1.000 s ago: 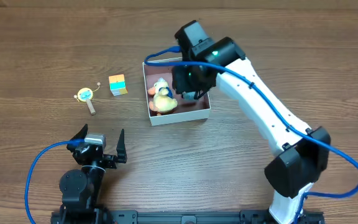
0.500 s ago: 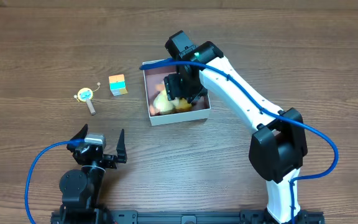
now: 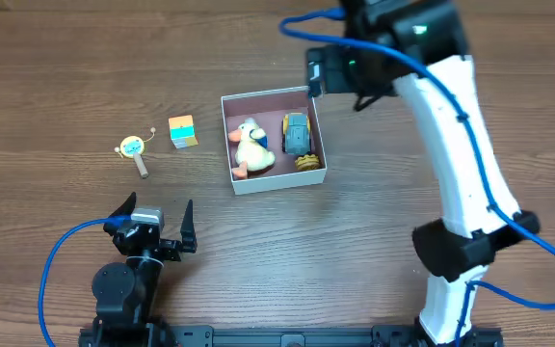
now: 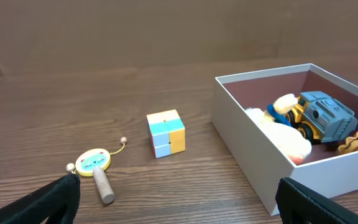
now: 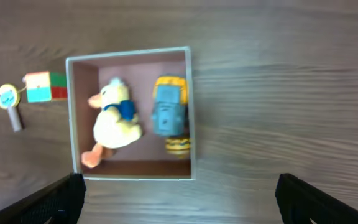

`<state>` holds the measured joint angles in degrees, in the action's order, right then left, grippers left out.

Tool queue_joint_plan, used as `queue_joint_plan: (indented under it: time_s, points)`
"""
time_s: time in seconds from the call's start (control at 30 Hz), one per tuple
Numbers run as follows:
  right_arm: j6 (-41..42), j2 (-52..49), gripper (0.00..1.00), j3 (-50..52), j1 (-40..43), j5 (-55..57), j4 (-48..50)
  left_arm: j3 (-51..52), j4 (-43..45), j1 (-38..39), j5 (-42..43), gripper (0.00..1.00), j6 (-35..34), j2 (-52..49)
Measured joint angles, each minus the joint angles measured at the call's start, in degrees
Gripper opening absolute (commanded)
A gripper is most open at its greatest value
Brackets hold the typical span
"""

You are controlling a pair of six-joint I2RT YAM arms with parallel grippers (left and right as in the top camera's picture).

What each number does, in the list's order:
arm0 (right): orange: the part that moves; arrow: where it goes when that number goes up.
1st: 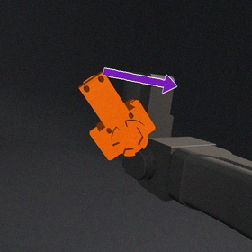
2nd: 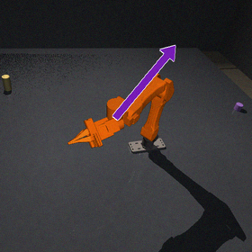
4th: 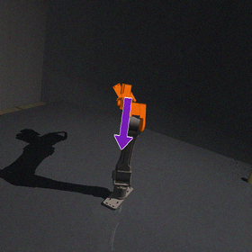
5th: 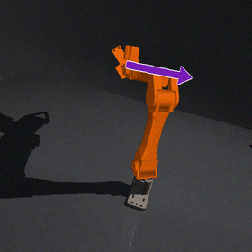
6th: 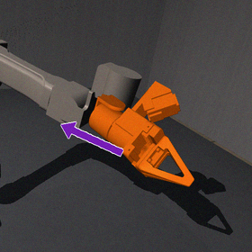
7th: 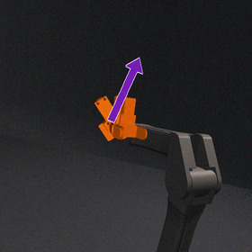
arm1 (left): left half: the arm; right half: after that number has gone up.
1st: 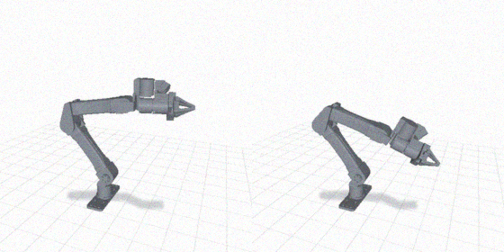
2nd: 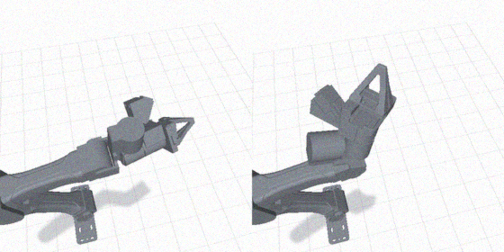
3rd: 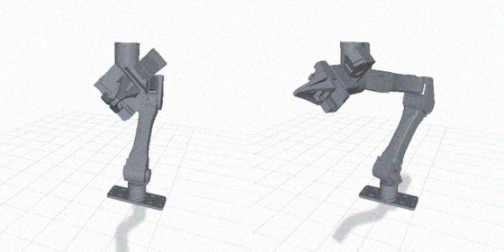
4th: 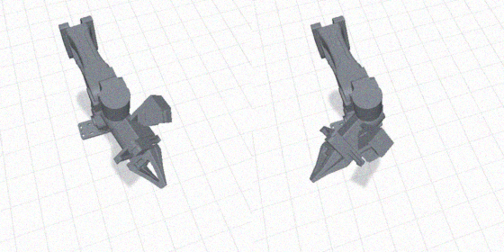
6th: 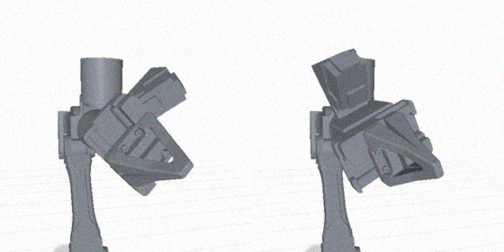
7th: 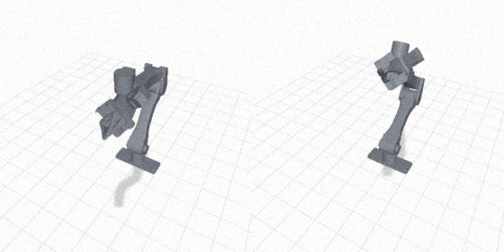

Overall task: Pack container
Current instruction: 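Retract the right arm and move the left gripper to the cube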

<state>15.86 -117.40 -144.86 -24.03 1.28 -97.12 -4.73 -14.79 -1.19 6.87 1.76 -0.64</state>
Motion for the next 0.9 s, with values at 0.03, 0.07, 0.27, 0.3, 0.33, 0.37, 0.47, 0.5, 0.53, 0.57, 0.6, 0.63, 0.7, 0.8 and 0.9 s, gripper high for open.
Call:
queue_joint_plan:
  time_s: [0.03, 0.07, 0.27, 0.3, 0.33, 0.37, 0.47, 0.5, 0.53, 0.57, 0.6, 0.63, 0.7, 0.8, 0.9]
  points:
    - [-0.33, 0.96, 1.00, 0.20, 0.87, 0.35, 0.02, 0.00, 0.00, 0.00, 0.00, 1.00, 0.00, 0.00]
    - [-0.68, 3.02, 1.00, 1.22, 2.19, 0.90, 0.28, 0.00, 0.00, 0.00, 0.00, 1.00, 0.00, 0.00]
    - [-0.02, 22.56, 1.00, 23.43, 13.62, 6.93, -0.09, 0.00, 0.00, 0.00, 0.00, 1.00, 0.00, 0.00]
    - [0.74, 25.05, 1.00, 28.04, 16.72, 8.90, 0.09, 0.00, 0.02, 0.02, 0.00, 1.00, 0.00, 0.00]
    - [1.46, 26.16, 1.00, 32.20, 20.61, 10.82, 0.37, 0.00, -0.02, 0.00, 0.00, 1.00, 0.00, 0.00]
    - [1.75, 26.18, 1.00, 34.62, 22.47, 11.34, 2.19, 0.00, 0.02, 0.00, 0.00, 1.00, 0.00, 0.00]
    - [2.16, 25.90, 1.00, 44.22, 28.41, 12.13, 11.69, 0.00, 0.02, 0.02, 0.00, 1.00, 0.00, 0.02]
    - [2.21, 25.79, 1.00, 47.39, 30.51, 11.96, 14.01, 0.00, 0.02, 0.00, 0.00, 1.00, 0.00, 0.00]
    - [2.19, 25.66, 1.00, 49.11, 31.95, 11.32, 15.30, 0.00, 0.00, 0.00, 0.00, 1.00, 0.00, 0.00]
    - [2.25, 25.66, 1.00, 50.01, 32.65, 10.84, 16.76, 0.00, 0.02, 0.02, 0.00, 1.00, 0.00, 0.00]
    - [2.29, 25.66, 1.00, 50.82, 33.31, 10.05, 18.58, 0.00, 0.02, 0.00, 0.00, 1.00, 0.00, 0.00]
    - [2.36, 25.64, 1.00, 50.99, 33.40, 9.81, 19.58, 0.00, 0.00, 0.00, 0.00, 1.00, 0.00, 0.00]
    - [2.34, 25.64, 1.00, 51.45, 33.42, 9.46, 24.09, 0.00, 0.00, 0.00, 0.00, 1.00, 0.00, 0.00]
    - [2.38, 25.64, 1.00, 52.76, 33.42, 9.40, 27.28, 0.00, 0.00, 0.00, 0.00, 1.00, 0.00, 0.00]
    - [2.38, 25.62, 1.00, 59.01, 33.42, 9.44, 33.27, 0.00, 0.02, 0.00, 0.00, 1.00, 0.00, 0.00]
